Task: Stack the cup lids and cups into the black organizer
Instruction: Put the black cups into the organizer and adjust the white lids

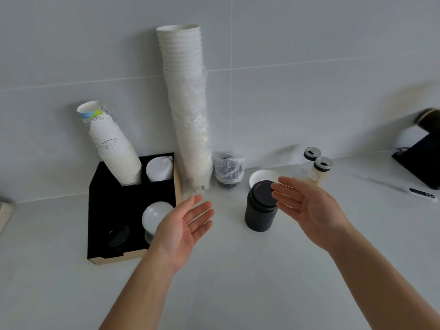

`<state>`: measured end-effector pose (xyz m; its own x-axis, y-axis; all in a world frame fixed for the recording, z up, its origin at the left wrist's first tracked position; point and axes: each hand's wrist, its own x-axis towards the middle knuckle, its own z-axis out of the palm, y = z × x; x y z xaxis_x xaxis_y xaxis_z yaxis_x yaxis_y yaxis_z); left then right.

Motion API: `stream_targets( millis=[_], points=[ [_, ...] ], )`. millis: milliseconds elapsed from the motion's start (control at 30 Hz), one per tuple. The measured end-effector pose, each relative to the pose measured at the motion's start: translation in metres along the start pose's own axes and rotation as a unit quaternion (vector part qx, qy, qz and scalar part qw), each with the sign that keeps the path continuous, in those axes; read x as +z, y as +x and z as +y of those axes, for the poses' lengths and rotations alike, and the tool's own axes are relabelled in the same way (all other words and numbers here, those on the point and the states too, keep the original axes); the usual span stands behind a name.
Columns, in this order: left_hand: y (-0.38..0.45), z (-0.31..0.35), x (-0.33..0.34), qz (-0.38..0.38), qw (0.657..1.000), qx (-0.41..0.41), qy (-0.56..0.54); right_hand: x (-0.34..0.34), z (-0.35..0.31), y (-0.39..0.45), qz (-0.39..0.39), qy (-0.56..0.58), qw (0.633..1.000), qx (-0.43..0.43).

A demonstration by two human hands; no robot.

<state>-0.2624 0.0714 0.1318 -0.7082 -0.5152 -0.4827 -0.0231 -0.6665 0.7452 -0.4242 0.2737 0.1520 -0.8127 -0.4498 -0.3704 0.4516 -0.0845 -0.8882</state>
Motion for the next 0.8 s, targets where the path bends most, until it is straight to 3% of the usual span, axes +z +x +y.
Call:
stream_targets(
  millis=[300, 600, 800],
  points=[
    [0.03, -0.03, 0.044, 0.02, 0.997, -0.03, 0.068, -0.054, 0.008, 0.035, 0.031, 0.021, 0.999, 0.027],
    [0.077, -0.053, 0.081, 0.038, 0.978, -0.045, 0.202, -0.059, 0.035, 0.081, 0.024, -0.172, 0.985, 0.025],
    [0.103, -0.064, 0.099, 0.045, 0.95, -0.001, 0.309, -0.052, 0.045, 0.102, -0.007, -0.247, 0.969, 0.027]
  ],
)
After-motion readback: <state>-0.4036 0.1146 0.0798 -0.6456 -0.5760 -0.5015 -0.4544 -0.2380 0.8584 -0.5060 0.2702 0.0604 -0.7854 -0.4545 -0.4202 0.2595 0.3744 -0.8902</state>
